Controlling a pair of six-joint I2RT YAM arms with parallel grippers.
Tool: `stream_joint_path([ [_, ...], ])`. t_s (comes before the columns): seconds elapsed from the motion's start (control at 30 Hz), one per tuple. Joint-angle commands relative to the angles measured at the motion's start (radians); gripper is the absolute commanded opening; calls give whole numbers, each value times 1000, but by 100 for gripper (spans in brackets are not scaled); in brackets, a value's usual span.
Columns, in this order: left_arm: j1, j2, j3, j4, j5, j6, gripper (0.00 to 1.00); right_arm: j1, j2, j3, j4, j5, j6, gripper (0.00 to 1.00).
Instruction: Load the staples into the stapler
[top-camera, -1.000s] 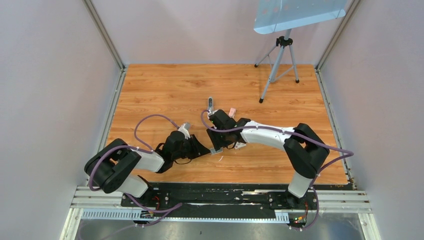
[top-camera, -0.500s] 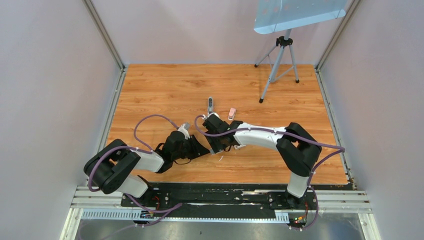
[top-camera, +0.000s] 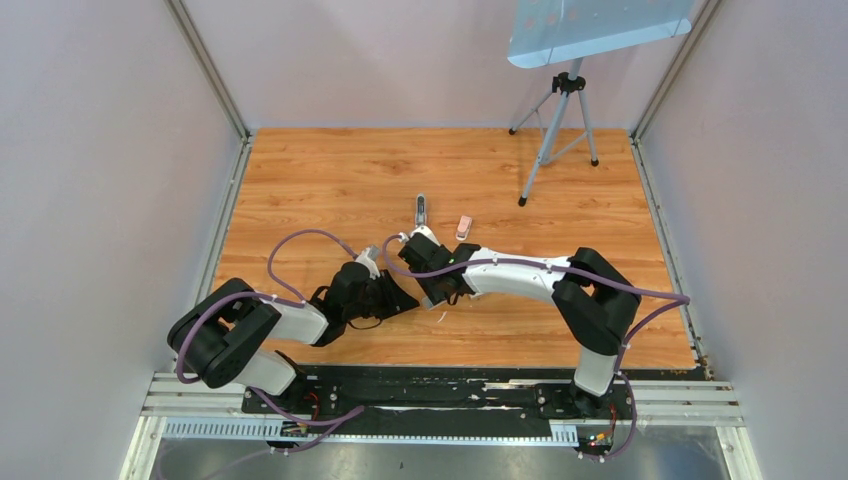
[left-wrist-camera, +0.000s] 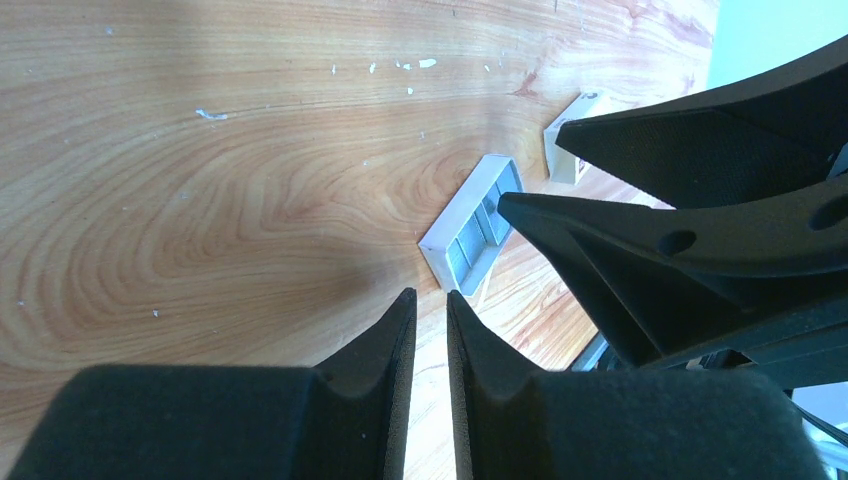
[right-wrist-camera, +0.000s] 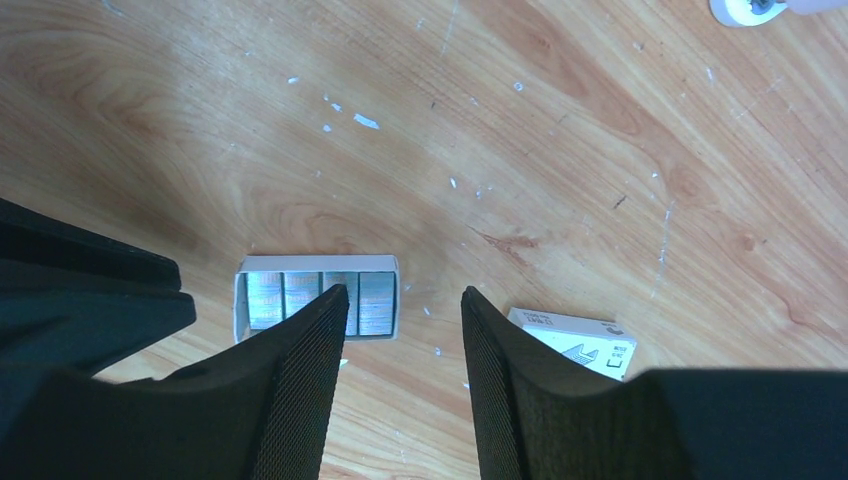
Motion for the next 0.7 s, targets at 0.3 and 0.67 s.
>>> stream_joint_path([
  [0.3, -10, -10, -13, 16, -18, 2, 21, 16, -15, 16, -25, -6, -32, 55],
  [0.67, -10, -8, -13, 18, -16, 0, 21, 15, -7, -10, -2, -43, -21, 57],
])
